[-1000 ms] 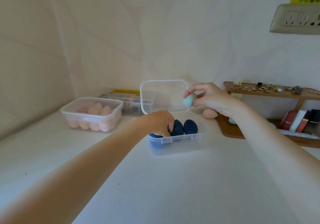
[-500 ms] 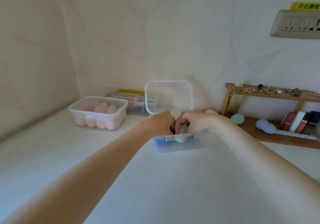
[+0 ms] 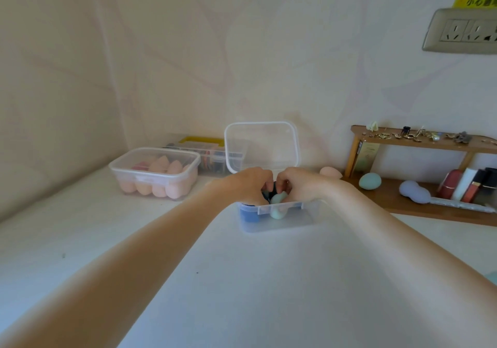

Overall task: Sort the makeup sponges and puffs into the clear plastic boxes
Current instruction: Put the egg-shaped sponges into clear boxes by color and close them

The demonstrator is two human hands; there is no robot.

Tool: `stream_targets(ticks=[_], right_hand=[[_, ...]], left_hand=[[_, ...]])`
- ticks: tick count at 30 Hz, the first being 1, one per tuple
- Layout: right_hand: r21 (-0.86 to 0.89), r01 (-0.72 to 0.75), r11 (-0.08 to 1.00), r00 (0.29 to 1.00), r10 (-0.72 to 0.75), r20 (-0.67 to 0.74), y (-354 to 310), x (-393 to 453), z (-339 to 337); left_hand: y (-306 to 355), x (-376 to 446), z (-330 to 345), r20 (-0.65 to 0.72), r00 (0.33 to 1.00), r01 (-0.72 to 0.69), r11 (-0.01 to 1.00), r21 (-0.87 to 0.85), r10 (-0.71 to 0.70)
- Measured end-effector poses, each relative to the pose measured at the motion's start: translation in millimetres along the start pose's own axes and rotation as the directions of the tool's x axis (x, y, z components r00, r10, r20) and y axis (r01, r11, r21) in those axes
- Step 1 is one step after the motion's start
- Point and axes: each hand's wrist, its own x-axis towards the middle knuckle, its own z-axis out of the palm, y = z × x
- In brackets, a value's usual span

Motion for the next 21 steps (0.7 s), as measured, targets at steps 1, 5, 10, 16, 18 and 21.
stream_targets(ticks=[1,5,10,16,18,21], right_hand=[[0.019,0.012,1.0,1.0,-0.012,0.003,-0.7,-0.3,-0.1],[0.101,0.031,0.994,0.999,-0.032,0.003,2.0,-2.5,-1.9],[0.246,-0.017,0.969,0.993,-0.012,0.118,7.9,-14.5,-16.9],[0.821,0.102,0.561,0.959,0.164,-0.232,46.5,-24.3,-45.3],[0.794,0.059,0.605,0.873,0.354,-0.335,66.8,-12.0,-41.1],[0.438,-0.271,0.857,0.782,0.461,-0.419,92.6,11.1,-23.3]], left_hand=[[-0.3,-0.1,-1.9,-0.02,1.0,0.002,1.0,-0.017,-0.003],[5.1,3.7,-4.2,-0.132,0.991,-0.051,0.992,-0.114,0.036],[10.3,16.1,2.1,-0.019,0.997,-0.078,0.995,-0.058,0.077],[3.8,21.0,-1.8,0.088,0.991,-0.096,0.995,-0.018,0.097],[2.8,22.6,2.2,0.069,0.99,-0.126,0.992,0.023,0.124],[1.9,24.5,5.0,0.071,0.987,-0.144,0.989,0.041,0.141]])
